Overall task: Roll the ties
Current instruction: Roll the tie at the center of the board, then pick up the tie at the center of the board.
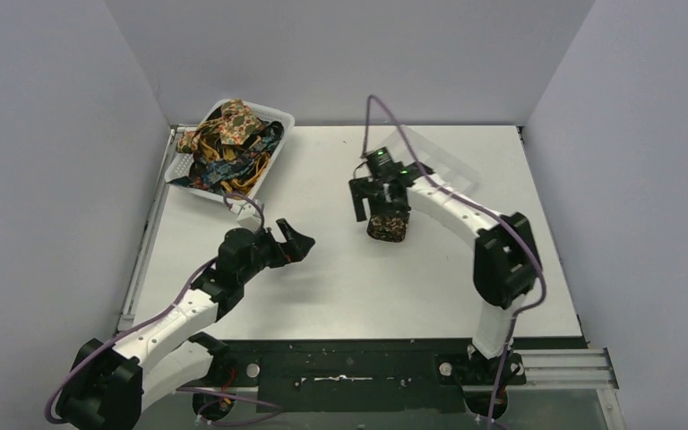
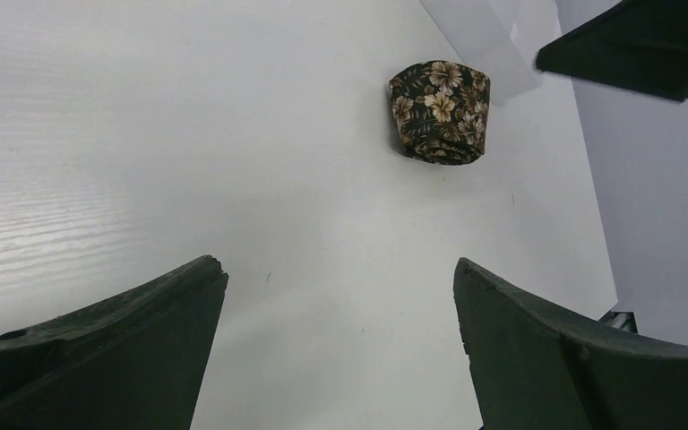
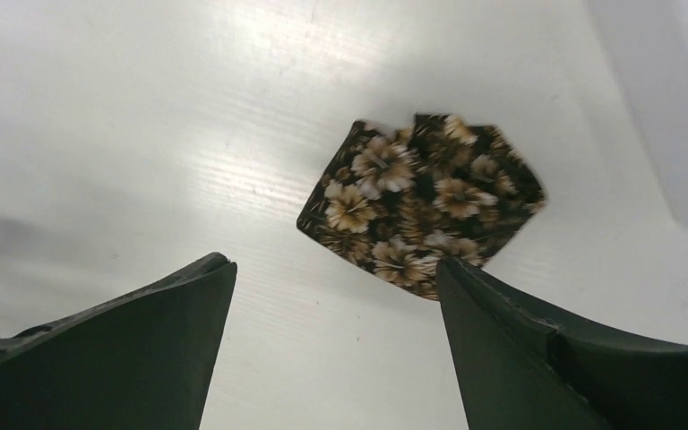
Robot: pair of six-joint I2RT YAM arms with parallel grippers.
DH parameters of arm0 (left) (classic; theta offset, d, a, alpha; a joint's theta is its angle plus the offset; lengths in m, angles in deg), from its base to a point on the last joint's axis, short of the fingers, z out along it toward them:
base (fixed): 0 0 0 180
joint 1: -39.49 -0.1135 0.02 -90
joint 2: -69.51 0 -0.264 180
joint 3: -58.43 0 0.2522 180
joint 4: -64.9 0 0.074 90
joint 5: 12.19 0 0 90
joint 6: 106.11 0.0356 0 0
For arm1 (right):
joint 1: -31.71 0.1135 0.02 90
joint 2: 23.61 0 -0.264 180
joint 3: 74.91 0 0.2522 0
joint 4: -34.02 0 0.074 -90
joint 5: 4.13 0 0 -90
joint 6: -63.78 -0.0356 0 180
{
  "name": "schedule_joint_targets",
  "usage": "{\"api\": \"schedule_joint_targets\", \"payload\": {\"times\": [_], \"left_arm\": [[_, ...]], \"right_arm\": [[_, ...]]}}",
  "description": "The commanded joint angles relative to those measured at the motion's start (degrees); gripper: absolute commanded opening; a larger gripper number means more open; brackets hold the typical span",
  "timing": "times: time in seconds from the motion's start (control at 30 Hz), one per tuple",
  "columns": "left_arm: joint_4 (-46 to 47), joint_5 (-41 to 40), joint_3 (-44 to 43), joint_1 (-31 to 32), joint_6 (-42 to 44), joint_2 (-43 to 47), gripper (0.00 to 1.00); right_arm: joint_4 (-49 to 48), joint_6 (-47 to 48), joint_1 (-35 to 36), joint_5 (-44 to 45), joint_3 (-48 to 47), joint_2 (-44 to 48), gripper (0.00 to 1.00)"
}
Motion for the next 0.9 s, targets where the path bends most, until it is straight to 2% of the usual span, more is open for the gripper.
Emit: {"api": "schedule_joint_targets", "payload": {"times": [0.0,0.13,0.2,0.3,0.5,0.63,0.77,0.87], "left_arm": [[11.09,4.81,-2.0,-0.02,-1.11,-6.31,0.97],[19.46,7.97,-5.84,2.08,-4.93,-16.66,0.97],[19.7,7.94,-10.47,3.78,-6.17,-21.84,0.97],[18.51,7.81,-16.32,5.6,-6.58,-28.91,0.97],[24.4,10.16,-22.09,6.07,-10.95,-40.68,0.97],[27.18,11.09,-24.64,6.67,-12.99,-46.97,0.87],[29.25,12.35,-26.33,7.24,-14.4,-51.49,0.83],[34.15,13.04,-26.62,8.03,-17.39,-54.73,0.79]], "right_arm": [[-13.76,-2.6,-8.76,-14.12,8.62,9.43,0.9],[-19.89,-4.75,-16.24,-23.47,15.47,8.79,0.91],[-22.88,-6.02,-18.06,-27.57,17.95,7.49,0.91],[-25.55,-7.02,-19.05,-29.25,20.18,6.5,0.91],[-29.08,-8.03,-21.19,-31.33,22.89,3.87,0.91],[-30.92,-8.11,-22.31,-33.07,23.57,2.63,0.91],[-32.92,-7.7,-22.98,-35.98,23.57,0.49,0.91],[-34.47,-7.15,-22.97,-37.1,23.9,-0.99,0.9]]}}
